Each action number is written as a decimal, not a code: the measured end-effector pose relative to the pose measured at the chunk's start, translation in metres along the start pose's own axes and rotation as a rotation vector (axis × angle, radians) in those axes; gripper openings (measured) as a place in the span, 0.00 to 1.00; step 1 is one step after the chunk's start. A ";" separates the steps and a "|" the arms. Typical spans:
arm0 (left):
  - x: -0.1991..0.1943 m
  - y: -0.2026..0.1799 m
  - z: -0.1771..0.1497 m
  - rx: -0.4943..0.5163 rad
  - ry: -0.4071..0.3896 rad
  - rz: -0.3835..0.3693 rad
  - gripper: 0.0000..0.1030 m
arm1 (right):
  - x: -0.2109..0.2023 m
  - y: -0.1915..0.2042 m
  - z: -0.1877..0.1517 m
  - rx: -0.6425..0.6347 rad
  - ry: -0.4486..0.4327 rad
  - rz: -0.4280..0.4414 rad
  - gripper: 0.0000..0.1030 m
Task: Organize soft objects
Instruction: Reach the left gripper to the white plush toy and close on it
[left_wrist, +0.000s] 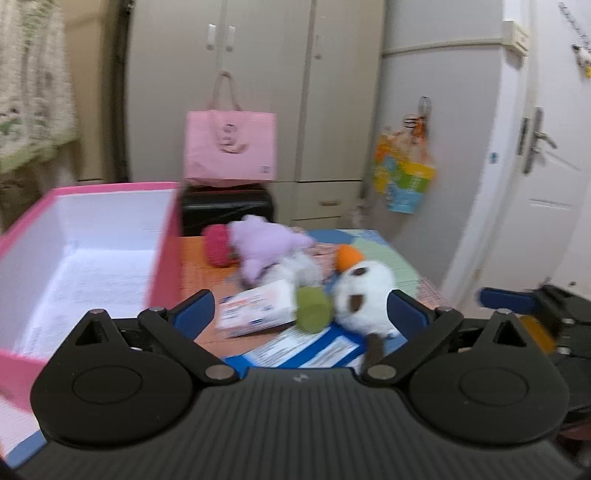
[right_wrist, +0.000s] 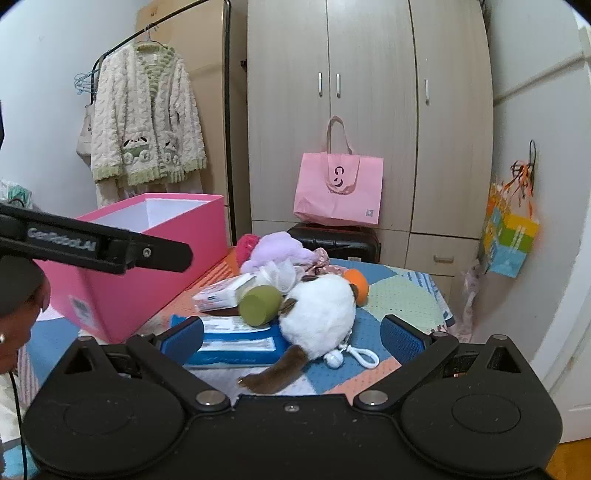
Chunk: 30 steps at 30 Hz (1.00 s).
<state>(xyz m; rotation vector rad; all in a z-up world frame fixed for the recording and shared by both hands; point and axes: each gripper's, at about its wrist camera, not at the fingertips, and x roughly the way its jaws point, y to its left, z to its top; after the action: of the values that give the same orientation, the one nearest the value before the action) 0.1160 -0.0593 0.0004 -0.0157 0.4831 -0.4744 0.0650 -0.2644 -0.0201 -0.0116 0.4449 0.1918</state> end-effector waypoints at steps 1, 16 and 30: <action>0.005 -0.002 0.000 0.006 0.002 -0.015 0.97 | 0.006 -0.005 0.000 0.016 0.007 0.004 1.00; 0.096 -0.034 0.008 0.115 0.133 -0.275 0.53 | 0.078 -0.035 -0.012 0.037 0.049 0.098 0.86; 0.122 -0.042 0.000 0.128 0.224 -0.170 0.51 | 0.099 -0.040 -0.020 0.072 0.117 0.117 0.62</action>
<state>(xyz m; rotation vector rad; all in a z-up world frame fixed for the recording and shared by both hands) 0.1934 -0.1505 -0.0483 0.1212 0.6737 -0.6773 0.1517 -0.2864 -0.0819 0.0742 0.5694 0.2916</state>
